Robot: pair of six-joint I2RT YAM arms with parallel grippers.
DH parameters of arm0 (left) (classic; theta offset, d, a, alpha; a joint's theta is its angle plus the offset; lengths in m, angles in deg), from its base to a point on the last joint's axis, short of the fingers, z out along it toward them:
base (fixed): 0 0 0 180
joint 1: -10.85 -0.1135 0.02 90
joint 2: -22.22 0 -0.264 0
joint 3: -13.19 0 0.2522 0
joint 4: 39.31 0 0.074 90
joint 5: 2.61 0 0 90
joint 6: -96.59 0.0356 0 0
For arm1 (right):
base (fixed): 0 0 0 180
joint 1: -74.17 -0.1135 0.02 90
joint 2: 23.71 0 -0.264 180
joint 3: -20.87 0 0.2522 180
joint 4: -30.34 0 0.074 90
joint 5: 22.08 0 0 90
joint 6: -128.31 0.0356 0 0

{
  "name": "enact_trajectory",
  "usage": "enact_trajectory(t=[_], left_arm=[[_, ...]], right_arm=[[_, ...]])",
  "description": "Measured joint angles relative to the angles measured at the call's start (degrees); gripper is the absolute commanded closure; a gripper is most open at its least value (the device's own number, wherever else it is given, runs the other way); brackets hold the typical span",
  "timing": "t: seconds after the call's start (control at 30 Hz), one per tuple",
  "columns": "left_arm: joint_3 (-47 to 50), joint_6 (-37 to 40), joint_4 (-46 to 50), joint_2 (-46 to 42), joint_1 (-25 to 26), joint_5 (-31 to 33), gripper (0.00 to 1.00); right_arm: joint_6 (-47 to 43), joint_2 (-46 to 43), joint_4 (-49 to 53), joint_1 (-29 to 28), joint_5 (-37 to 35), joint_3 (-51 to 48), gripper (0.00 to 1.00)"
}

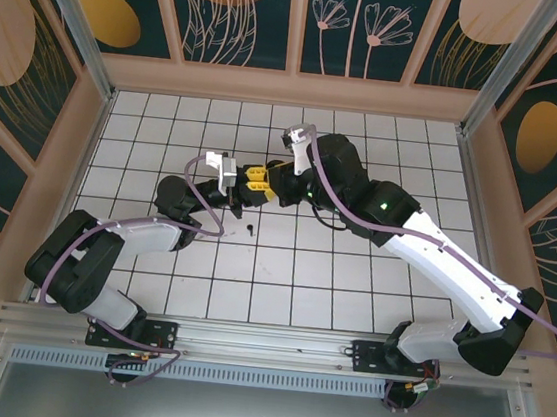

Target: Insert the wireless bluetooth earbuds into the charging case

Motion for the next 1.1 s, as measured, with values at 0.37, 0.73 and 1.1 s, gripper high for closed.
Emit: enact_trajectory(t=[0.37, 0.73, 1.1], left_arm=[[0.0, 0.0, 0.07, 0.5, 0.0, 0.39, 1.0], [-0.07, 0.02, 0.07, 0.52, 0.02, 0.44, 1.0], [-0.96, 0.02, 0.04, 0.52, 0.2, 0.59, 1.0]], right_arm=[[-0.04, -1.77, -0.11, -0.09, -3.45, 1.42, 0.92], [0.02, -4.0, -0.2, -0.11, -4.68, 2.6, 0.92], [0.2, -3.98, -1.27, -0.11, -4.17, 0.33, 0.93]])
